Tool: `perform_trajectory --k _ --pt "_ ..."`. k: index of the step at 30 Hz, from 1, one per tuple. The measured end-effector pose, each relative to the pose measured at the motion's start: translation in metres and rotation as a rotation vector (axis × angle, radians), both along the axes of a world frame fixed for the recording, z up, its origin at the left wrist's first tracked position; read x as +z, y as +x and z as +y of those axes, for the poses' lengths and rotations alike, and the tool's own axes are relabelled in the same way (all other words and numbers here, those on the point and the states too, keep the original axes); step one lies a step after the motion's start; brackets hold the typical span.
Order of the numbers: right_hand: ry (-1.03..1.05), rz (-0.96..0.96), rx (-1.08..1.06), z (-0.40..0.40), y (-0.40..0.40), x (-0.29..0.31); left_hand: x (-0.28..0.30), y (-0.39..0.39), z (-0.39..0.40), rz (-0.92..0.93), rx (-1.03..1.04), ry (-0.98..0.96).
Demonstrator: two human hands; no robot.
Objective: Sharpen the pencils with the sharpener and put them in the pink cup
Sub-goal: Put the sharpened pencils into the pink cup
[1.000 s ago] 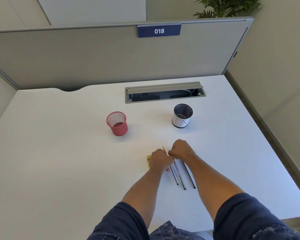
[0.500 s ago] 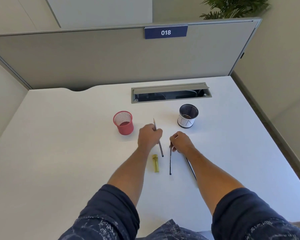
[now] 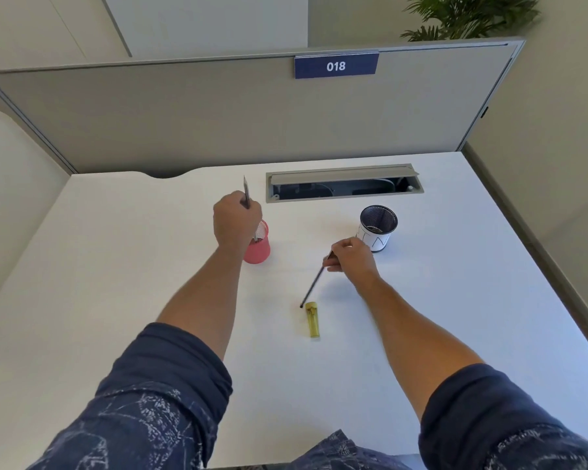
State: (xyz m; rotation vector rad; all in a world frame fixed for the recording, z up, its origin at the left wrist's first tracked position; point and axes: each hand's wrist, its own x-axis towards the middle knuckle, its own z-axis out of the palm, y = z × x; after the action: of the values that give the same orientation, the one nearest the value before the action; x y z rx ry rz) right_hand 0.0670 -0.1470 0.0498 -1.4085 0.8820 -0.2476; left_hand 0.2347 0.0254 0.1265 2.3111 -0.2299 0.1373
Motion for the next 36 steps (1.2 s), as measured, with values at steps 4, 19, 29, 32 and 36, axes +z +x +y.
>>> perform_trajectory --k 4,19,29,32,36 --pt "0.021 -0.143 -0.002 0.003 0.017 0.016 -0.010 0.002 0.010 0.006 0.026 0.044" --pt "0.050 -0.392 -0.038 0.021 0.055 0.048 -0.041 -0.004 0.016 0.236 0.034 0.133" --pt "-0.123 -0.347 0.075 0.034 0.076 0.053 -0.049 -0.006 0.018 0.294 0.047 0.168" --pt "-0.150 -0.299 0.097 0.037 0.079 0.051 -0.051 -0.007 0.019 0.288 0.052 0.136" --pt "-0.162 -0.253 0.126 0.039 0.081 0.050 -0.056 -0.008 0.022 0.266 0.073 0.082"
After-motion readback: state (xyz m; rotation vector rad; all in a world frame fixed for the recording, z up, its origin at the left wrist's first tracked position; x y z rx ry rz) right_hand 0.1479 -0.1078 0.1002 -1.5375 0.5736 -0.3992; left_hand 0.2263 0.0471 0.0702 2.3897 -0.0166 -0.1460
